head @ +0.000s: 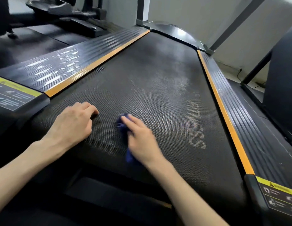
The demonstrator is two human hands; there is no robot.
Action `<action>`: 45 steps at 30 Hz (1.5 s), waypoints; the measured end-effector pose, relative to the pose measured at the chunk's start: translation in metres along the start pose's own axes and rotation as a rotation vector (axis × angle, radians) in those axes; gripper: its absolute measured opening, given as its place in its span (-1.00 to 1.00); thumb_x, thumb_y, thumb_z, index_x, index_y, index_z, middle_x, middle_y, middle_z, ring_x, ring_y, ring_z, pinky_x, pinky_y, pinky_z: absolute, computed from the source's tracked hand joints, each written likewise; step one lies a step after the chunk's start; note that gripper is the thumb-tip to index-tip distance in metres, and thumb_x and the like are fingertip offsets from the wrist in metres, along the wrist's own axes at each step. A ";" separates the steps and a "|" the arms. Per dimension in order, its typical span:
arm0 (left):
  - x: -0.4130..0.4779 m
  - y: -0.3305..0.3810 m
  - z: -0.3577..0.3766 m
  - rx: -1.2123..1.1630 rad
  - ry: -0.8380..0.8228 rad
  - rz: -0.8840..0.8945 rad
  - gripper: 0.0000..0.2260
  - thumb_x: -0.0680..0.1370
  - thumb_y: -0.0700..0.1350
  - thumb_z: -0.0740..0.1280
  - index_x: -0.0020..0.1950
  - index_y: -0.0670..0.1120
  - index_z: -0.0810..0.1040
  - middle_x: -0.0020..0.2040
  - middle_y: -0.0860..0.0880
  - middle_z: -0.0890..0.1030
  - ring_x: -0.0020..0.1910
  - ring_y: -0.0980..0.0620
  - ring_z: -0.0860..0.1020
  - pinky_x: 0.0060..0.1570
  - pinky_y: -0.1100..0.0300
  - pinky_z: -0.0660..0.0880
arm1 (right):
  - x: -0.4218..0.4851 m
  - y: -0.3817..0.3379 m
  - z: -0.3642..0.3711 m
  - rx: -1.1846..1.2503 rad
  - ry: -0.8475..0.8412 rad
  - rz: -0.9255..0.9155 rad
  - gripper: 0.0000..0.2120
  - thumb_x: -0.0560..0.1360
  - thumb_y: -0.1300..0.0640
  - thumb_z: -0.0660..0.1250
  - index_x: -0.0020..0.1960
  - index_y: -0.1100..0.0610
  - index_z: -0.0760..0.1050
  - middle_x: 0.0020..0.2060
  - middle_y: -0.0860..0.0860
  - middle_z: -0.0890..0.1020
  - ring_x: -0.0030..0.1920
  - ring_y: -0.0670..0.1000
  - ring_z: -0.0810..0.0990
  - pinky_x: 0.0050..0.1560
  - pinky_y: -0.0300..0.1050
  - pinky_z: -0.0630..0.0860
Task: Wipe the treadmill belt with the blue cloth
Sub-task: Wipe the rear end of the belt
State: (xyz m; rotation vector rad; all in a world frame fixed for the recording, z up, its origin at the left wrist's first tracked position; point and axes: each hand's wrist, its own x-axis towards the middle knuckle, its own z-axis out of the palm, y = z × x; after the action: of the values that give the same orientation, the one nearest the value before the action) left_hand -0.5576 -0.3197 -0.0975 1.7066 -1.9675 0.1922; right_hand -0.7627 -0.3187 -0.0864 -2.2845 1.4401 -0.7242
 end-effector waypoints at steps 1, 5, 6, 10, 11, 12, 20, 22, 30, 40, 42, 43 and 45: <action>0.001 -0.001 0.000 0.016 0.003 -0.030 -0.75 0.38 -0.29 0.20 -0.02 -0.13 0.56 -0.07 -0.11 0.58 -0.13 -0.22 0.53 -0.12 -0.11 0.52 | 0.004 -0.023 0.018 -0.001 -0.031 -0.010 -0.48 0.48 0.34 0.18 0.41 0.07 0.35 0.44 0.05 0.31 0.39 0.13 0.30 0.43 0.04 0.20; 0.009 -0.005 -0.001 0.067 0.028 -0.104 -0.82 0.43 -0.25 0.23 -0.02 -0.18 0.56 -0.11 -0.19 0.58 -0.15 -0.26 0.54 -0.14 -0.13 0.52 | 0.023 -0.072 0.048 -0.016 -0.066 -0.053 -0.42 0.39 0.39 0.22 0.40 0.19 0.32 0.41 0.18 0.27 0.38 0.17 0.21 0.46 0.17 -0.01; 0.012 -0.003 -0.002 0.081 0.023 -0.111 -0.80 0.41 -0.30 0.25 0.00 -0.19 0.56 -0.09 -0.21 0.58 -0.13 -0.26 0.54 -0.12 -0.13 0.51 | 0.023 -0.064 0.042 -0.037 -0.061 -0.029 -0.41 0.38 0.40 0.22 0.40 0.18 0.33 0.43 0.17 0.27 0.40 0.16 0.19 0.46 0.14 -0.05; 0.012 0.011 -0.001 -0.041 -0.008 -0.091 -0.66 0.37 -0.36 0.21 0.10 -0.16 0.54 0.02 -0.15 0.56 0.00 -0.23 0.50 0.03 -0.12 0.46 | -0.013 0.015 -0.019 -0.176 0.094 0.194 -0.45 0.38 0.38 0.20 0.35 0.10 0.41 0.43 0.00 0.31 0.39 0.07 0.27 0.41 -0.10 0.09; 0.009 0.015 0.000 -0.083 -0.023 -0.067 -0.66 0.37 -0.36 0.21 0.10 -0.15 0.54 0.02 -0.13 0.56 0.00 -0.21 0.50 0.04 -0.11 0.46 | -0.024 0.039 -0.040 -0.210 0.152 0.285 -0.46 0.38 0.39 0.20 0.34 0.11 0.43 0.43 0.00 0.32 0.38 0.08 0.30 0.39 -0.10 0.13; 0.007 0.020 0.001 -0.109 -0.037 -0.038 -0.66 0.37 -0.37 0.20 0.08 -0.15 0.54 0.01 -0.12 0.57 -0.02 -0.19 0.51 0.05 -0.10 0.46 | -0.033 0.060 -0.059 -0.235 0.197 0.393 -0.46 0.40 0.40 0.18 0.35 0.13 0.42 0.43 0.01 0.31 0.40 0.11 0.29 0.41 -0.06 0.12; 0.003 0.023 0.006 -0.039 -0.030 0.086 -0.67 0.30 -0.40 0.19 -0.01 -0.21 0.56 -0.11 -0.13 0.56 -0.18 -0.19 0.52 -0.19 -0.04 0.52 | 0.003 0.008 -0.007 -0.150 0.099 0.318 -0.51 0.52 0.26 0.18 0.43 0.05 0.28 0.49 -0.01 0.16 0.43 0.09 0.24 0.35 -0.08 0.24; 0.003 0.025 0.008 0.008 -0.007 0.093 -0.68 0.31 -0.27 0.07 -0.09 -0.20 0.55 -0.19 -0.14 0.54 -0.26 -0.20 0.52 -0.29 -0.03 0.52 | 0.022 -0.024 0.021 -0.139 0.025 0.237 -0.48 0.51 0.27 0.17 0.46 0.10 0.22 0.50 0.05 0.12 0.45 0.15 0.15 0.43 0.00 0.11; 0.013 0.034 0.012 0.021 -0.013 -0.026 -0.79 0.36 -0.32 0.13 -0.12 -0.21 0.51 -0.18 -0.18 0.49 -0.19 -0.22 0.46 -0.23 -0.08 0.46 | -0.010 0.029 -0.026 -0.320 0.099 0.307 -0.40 0.39 0.31 0.19 0.43 0.14 0.28 0.47 0.06 0.21 0.43 0.10 0.20 0.43 -0.05 -0.04; 0.021 0.066 0.026 -0.303 -0.106 0.090 -0.74 0.41 -0.39 0.20 -0.01 -0.16 0.55 0.02 -0.07 0.56 0.00 -0.12 0.50 0.06 -0.02 0.44 | -0.018 0.049 -0.049 -0.338 0.116 0.482 -0.48 0.49 0.32 0.17 0.44 0.10 0.28 0.50 0.02 0.17 0.44 0.18 0.16 0.44 -0.04 0.05; 0.027 0.079 0.029 -0.316 -0.125 0.094 -0.73 0.41 -0.39 0.19 0.02 -0.17 0.55 0.03 -0.10 0.56 0.01 -0.14 0.50 0.07 -0.04 0.43 | -0.003 0.029 -0.027 -0.334 0.041 0.349 -0.42 0.45 0.32 0.22 0.45 0.13 0.25 0.50 0.07 0.15 0.46 0.12 0.13 0.46 -0.07 -0.06; 0.032 0.087 0.029 -0.326 -0.133 0.110 -0.73 0.42 -0.38 0.19 0.04 -0.17 0.55 0.04 -0.11 0.56 0.02 -0.15 0.49 0.08 -0.04 0.42 | 0.000 0.027 -0.026 -0.338 0.035 0.322 -0.40 0.45 0.32 0.23 0.46 0.12 0.23 0.50 0.06 0.15 0.46 0.09 0.14 0.45 -0.09 -0.04; 0.040 0.104 0.030 -0.353 -0.137 0.143 -0.72 0.44 -0.36 0.18 0.07 -0.16 0.54 0.06 -0.11 0.55 0.05 -0.15 0.49 0.10 -0.04 0.41 | -0.010 0.042 -0.038 -0.361 0.054 0.310 -0.39 0.45 0.34 0.21 0.46 0.06 0.25 0.49 0.01 0.18 0.44 0.07 0.20 0.40 -0.12 0.12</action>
State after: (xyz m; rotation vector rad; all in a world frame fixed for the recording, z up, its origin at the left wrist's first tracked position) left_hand -0.6685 -0.3476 -0.0811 1.3844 -2.0768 -0.2163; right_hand -0.8188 -0.3280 -0.0805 -2.2185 2.0322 -0.4635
